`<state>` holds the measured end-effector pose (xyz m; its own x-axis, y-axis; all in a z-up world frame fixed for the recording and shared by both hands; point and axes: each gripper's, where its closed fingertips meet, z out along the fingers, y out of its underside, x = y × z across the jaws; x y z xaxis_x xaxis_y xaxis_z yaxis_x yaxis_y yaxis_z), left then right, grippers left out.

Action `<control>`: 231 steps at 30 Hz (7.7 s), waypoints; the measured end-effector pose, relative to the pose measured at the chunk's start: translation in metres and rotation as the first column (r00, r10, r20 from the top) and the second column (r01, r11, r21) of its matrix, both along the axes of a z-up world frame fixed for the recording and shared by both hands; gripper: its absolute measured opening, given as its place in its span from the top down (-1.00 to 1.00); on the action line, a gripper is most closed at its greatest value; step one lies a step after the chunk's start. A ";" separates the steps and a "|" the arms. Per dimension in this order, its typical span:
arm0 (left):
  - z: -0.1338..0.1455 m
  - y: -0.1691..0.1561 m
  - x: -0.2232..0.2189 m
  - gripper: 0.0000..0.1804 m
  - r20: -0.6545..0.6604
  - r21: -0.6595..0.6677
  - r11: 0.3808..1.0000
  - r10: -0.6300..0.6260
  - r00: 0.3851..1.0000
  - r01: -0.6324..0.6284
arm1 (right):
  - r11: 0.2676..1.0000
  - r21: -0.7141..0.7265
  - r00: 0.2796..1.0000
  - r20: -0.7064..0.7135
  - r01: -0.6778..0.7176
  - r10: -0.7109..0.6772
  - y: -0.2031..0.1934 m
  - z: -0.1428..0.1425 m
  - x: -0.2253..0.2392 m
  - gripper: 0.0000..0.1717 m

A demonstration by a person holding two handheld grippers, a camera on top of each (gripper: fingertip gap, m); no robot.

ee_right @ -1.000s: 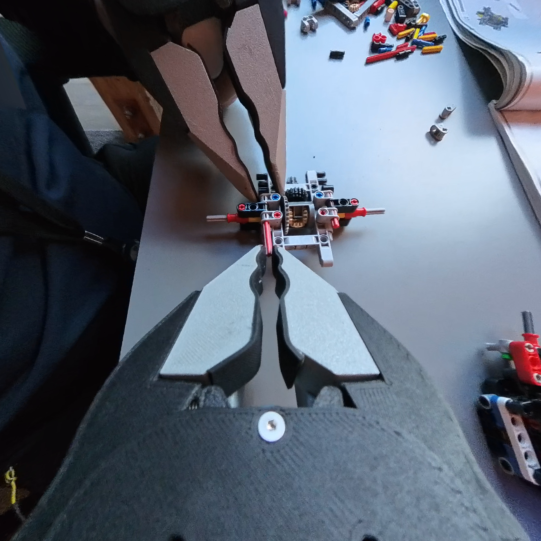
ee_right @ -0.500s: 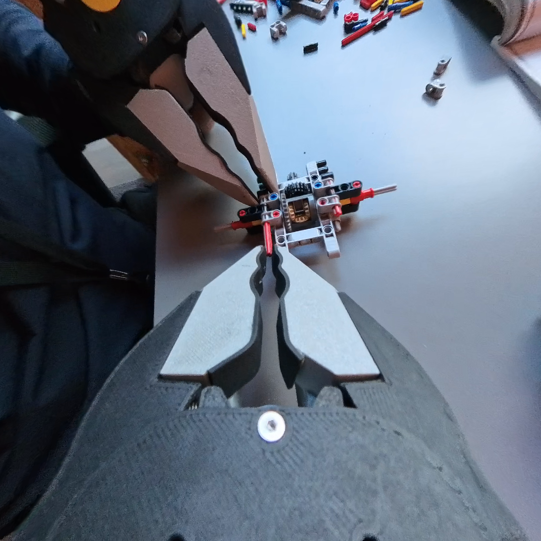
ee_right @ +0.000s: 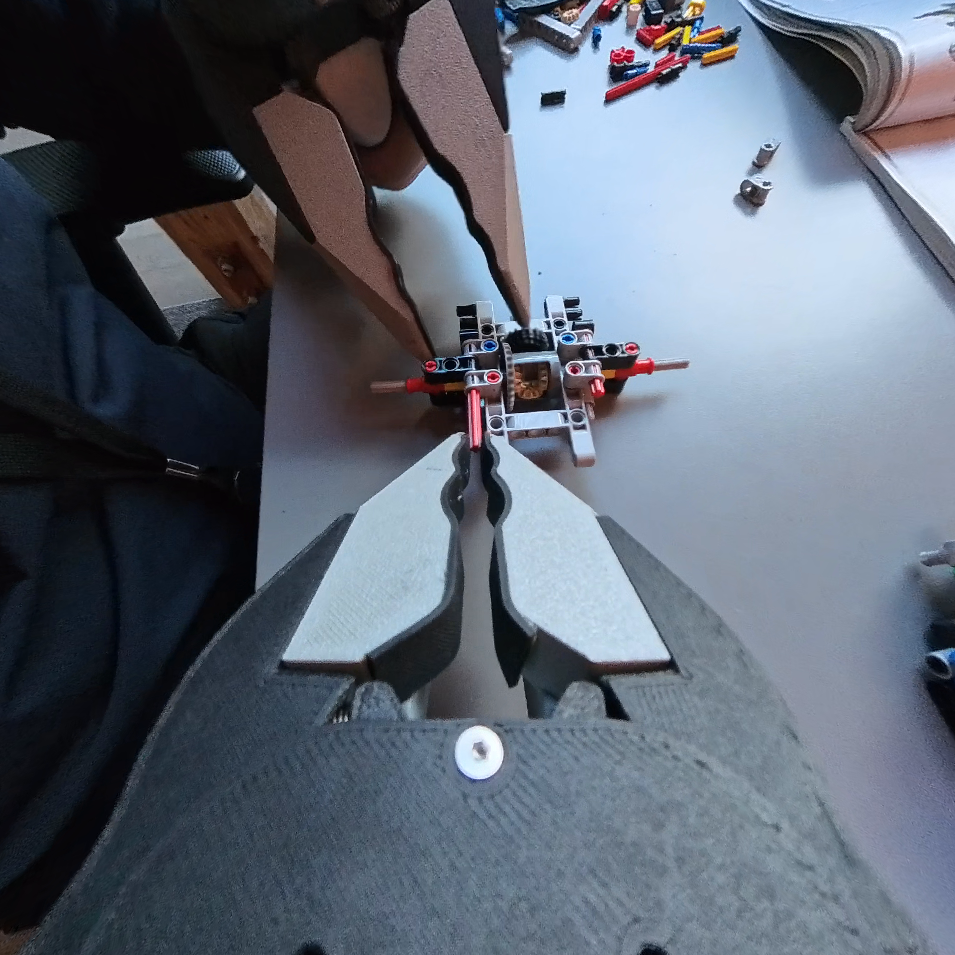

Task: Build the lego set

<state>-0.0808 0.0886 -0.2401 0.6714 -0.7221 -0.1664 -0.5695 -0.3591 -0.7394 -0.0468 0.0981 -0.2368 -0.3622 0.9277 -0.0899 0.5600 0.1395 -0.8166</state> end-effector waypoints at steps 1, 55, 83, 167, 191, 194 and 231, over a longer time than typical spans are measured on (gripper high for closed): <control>0.001 0.000 0.001 0.62 0.001 0.005 1.000 0.001 1.000 -0.001 | 1.000 -0.006 1.000 0.003 0.008 -0.008 0.002 0.000 0.000 0.99; -0.002 0.008 -0.002 0.92 -0.039 0.094 0.975 0.205 0.978 -0.200 | 0.991 0.109 0.996 -0.032 0.082 -0.079 0.010 -0.001 -0.008 0.99; -0.002 0.009 -0.010 0.93 -0.056 0.104 0.954 0.287 0.956 -0.280 | 0.967 0.250 0.998 -0.052 0.057 -0.045 0.007 -0.001 -0.016 0.99; -0.016 -0.005 -0.024 0.95 0.042 -0.112 0.994 0.017 0.999 -0.012 | 0.892 0.179 0.909 0.131 -0.414 0.396 -0.024 -0.005 -0.053 0.31; -0.016 -0.006 -0.024 0.95 0.049 -0.122 0.992 0.036 0.998 -0.029 | 0.901 0.139 0.911 0.109 -0.411 0.398 -0.022 -0.010 -0.052 0.30; -0.016 -0.006 -0.024 0.95 0.053 -0.126 0.991 0.039 0.998 -0.032 | 0.906 0.127 0.914 0.105 -0.404 0.393 -0.021 -0.009 -0.053 0.30; -0.012 -0.008 -0.012 0.68 0.197 -0.237 0.936 0.308 0.931 -0.260 | 0.996 0.050 0.966 -0.243 -0.078 0.088 0.024 0.062 -0.041 0.32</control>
<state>-0.0927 0.0810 -0.2519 0.8553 -0.4974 0.1449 -0.2465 -0.6368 -0.7306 -0.0878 0.1224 -0.1747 -0.4445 0.8945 0.0478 0.3287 0.2125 -0.9202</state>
